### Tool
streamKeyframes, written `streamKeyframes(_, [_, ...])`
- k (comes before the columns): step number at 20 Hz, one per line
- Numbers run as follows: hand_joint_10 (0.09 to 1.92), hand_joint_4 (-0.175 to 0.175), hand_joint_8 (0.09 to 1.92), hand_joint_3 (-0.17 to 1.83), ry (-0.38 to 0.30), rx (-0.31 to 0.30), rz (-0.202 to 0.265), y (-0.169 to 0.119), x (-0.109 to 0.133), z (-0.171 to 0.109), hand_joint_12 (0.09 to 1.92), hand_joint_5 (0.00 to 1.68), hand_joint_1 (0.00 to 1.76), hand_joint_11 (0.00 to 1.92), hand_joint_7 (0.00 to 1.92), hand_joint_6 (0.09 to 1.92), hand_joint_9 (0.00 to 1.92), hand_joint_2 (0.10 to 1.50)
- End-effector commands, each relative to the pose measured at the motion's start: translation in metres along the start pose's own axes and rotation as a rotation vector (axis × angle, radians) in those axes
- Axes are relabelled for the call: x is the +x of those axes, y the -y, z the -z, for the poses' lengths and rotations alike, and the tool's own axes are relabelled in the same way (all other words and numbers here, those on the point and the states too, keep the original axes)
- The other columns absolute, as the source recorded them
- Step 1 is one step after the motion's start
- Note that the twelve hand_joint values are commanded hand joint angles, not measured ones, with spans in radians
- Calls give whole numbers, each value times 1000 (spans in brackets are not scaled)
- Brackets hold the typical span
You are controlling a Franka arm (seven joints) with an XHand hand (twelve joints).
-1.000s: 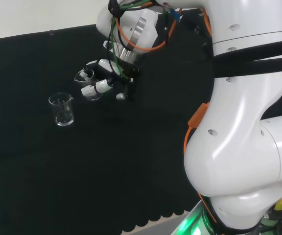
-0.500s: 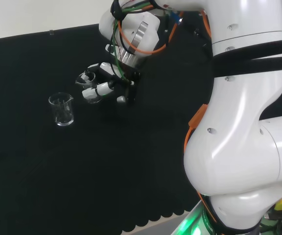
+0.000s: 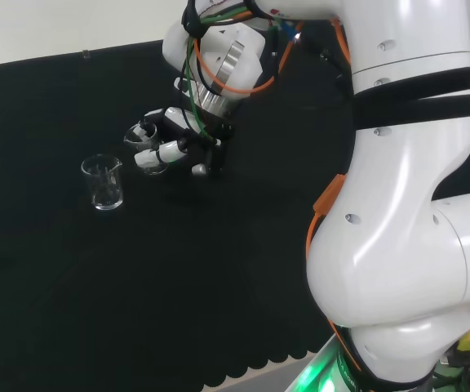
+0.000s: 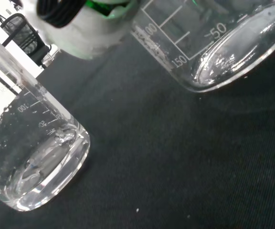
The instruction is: Place the beaker back on the table.
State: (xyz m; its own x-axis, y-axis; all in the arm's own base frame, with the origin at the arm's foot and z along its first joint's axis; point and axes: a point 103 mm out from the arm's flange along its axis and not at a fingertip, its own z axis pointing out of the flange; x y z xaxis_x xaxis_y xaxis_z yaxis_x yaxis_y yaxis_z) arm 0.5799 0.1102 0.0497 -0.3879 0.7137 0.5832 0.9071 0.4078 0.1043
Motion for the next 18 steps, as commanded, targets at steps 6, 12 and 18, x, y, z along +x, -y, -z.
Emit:
streamKeyframes(6, [890,-175,791,-175,0,-17,-2,2,0,-5,856,1114,1290,1120,1173,816,1406,1115])
streamKeyframes(12, [732,-38,501,-175,-12,32,-8,4,-2,-8,885,1096,1277,1107,1338,817,1300,1093])
streamKeyframes(18, [560,-43,704,-169,-2,38,-11,6,-1,-9,1180,759,1211,625,1021,1004,1078,1022])
